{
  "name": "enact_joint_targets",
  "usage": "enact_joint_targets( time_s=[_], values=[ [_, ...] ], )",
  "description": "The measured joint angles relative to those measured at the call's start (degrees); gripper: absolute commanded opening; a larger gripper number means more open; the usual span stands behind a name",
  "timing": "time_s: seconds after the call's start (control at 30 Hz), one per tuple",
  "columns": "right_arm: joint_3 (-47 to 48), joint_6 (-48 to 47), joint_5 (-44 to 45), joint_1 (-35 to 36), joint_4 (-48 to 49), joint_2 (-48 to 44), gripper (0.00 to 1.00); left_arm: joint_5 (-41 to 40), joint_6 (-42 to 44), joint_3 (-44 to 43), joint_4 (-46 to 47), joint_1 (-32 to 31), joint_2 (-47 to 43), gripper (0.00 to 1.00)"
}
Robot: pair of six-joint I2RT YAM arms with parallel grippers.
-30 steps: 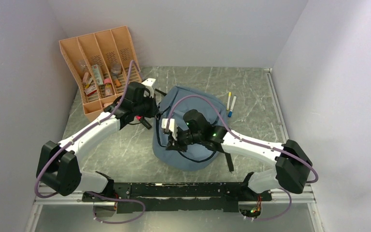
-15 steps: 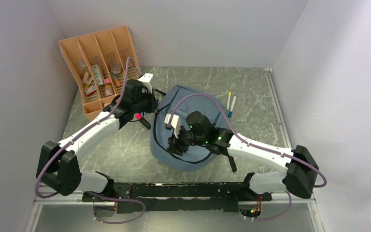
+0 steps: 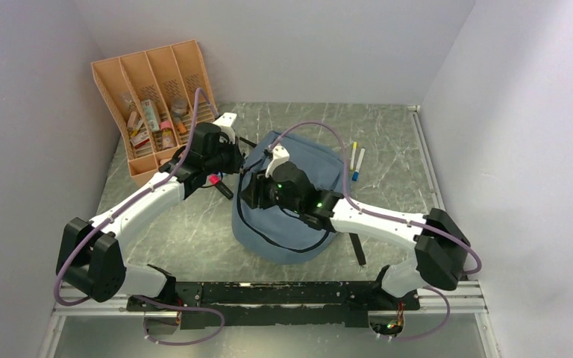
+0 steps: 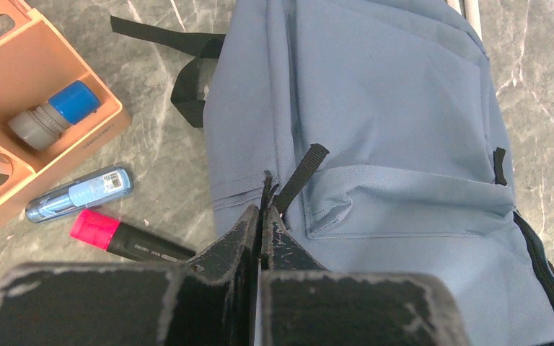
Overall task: Pack the student bag
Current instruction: Zip the student bag at the center of the board.
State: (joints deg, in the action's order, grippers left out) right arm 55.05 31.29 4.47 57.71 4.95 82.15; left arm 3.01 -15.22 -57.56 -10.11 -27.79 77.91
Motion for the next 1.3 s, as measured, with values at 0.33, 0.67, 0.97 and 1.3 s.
enact_joint_targets(
  time_s=[0.33,0.67,0.97,1.3],
  values=[
    [9.0,10.2,9.9,2.1,-1.7,9.2,0.56,0.0,0.0,0.0,0.0,0.0,0.0,0.05],
    [11.2,8.0,17.4,3.9,-6.2,12.4,0.5,0.0,0.0,0.0,0.0,0.0,0.0,0.05],
    [12.6,4.0,17.8,5.1,-6.6,14.7,0.16,0.0,0.0,0.0,0.0,0.0,0.0,0.05],
    [9.6,-2.7,15.3,5.1,-3.8,13.1,0.0,0.1,0.0,0.0,-0.1,0.0,0.0,0.05]
  ],
)
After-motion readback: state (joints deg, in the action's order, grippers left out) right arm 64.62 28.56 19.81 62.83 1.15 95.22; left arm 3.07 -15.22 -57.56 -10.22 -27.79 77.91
